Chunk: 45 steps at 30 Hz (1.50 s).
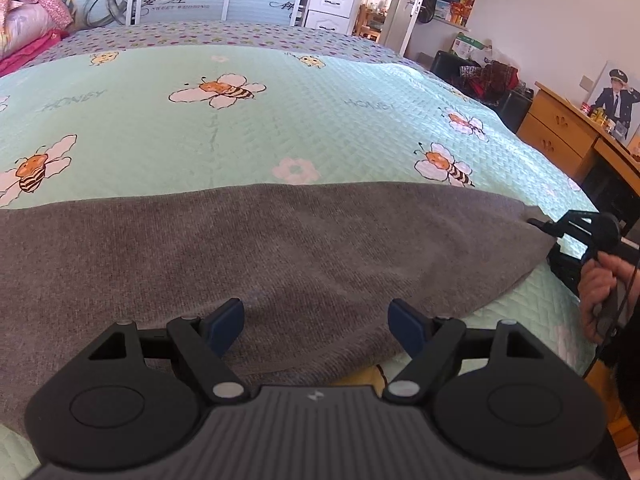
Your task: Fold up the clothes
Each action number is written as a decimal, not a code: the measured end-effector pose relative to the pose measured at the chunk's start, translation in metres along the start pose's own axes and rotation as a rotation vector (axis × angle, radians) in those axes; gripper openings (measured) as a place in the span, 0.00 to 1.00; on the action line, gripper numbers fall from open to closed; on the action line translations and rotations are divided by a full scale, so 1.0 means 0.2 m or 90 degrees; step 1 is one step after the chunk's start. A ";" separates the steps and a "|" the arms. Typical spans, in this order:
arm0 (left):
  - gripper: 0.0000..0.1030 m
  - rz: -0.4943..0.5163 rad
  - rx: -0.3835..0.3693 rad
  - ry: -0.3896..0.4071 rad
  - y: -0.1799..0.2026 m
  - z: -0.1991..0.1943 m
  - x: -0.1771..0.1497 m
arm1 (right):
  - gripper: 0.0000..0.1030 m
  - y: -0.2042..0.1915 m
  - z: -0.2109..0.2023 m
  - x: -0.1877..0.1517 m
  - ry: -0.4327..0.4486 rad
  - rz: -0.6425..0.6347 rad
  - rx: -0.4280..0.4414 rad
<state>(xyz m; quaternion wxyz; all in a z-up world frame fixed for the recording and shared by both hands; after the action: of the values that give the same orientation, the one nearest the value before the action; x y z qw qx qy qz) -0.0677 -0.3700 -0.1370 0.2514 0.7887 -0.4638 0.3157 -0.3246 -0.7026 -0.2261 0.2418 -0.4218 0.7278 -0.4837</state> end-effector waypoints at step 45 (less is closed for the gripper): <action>0.80 -0.267 0.104 0.079 -0.84 -0.56 -0.30 | 0.31 -0.62 0.18 -2.40 -0.081 -1.020 -0.034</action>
<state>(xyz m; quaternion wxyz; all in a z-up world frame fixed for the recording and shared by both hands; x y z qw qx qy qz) 0.0298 -0.1838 -0.1226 0.2748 0.8645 -0.2463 0.3412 0.0024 -0.3361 -0.1548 -0.1478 -0.8482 0.2000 -0.4677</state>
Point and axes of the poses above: each gripper's, at about its wrist camera, not at the fingertips, and z roughly the way its jaws point, y to its right, x to its top, the point moved 7 cm from there along z, roughly the way its jaws point, and after that the axes turned 9 degrees about z, right-handed, at the moved point
